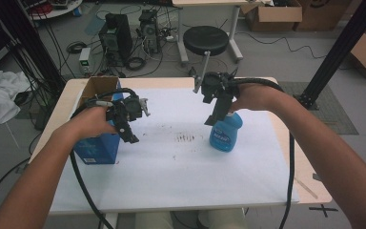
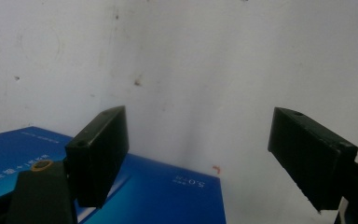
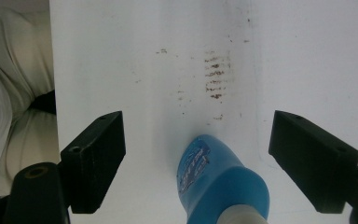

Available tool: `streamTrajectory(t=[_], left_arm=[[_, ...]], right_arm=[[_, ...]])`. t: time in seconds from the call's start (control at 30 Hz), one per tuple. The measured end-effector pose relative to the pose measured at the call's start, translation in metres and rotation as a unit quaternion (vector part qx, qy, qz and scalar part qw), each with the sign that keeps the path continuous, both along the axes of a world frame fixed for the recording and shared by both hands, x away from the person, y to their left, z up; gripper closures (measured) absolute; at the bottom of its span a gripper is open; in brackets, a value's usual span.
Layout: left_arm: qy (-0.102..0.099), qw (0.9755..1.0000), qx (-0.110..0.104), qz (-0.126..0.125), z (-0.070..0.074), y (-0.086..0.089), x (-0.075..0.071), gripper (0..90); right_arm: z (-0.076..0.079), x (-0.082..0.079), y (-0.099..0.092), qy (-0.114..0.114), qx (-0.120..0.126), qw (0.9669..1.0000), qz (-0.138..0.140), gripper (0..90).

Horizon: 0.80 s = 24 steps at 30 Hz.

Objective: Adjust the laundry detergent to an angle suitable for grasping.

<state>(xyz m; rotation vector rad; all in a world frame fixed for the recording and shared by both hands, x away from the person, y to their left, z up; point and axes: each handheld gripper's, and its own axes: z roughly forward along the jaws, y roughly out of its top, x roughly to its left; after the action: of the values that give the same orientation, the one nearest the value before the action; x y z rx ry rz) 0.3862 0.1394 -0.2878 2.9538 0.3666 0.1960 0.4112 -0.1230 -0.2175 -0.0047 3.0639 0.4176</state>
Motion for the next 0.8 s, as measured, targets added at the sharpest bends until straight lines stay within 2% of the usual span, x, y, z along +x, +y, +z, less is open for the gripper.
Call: streamTrajectory(t=[0.3,0.8], left_arm=[[-0.002,1.0,-0.003,0.007,-0.001,0.002,-0.002,20.8],[-0.009,0.9999,-0.006,0.013,0.002,0.005,-0.01,21.0]], right_arm=[[-0.002,-0.003,0.001,-0.001,-0.006,1.0,0.001,18.2],[0.002,-0.007,-0.001,-0.002,0.004,1.0,0.004,18.4]])
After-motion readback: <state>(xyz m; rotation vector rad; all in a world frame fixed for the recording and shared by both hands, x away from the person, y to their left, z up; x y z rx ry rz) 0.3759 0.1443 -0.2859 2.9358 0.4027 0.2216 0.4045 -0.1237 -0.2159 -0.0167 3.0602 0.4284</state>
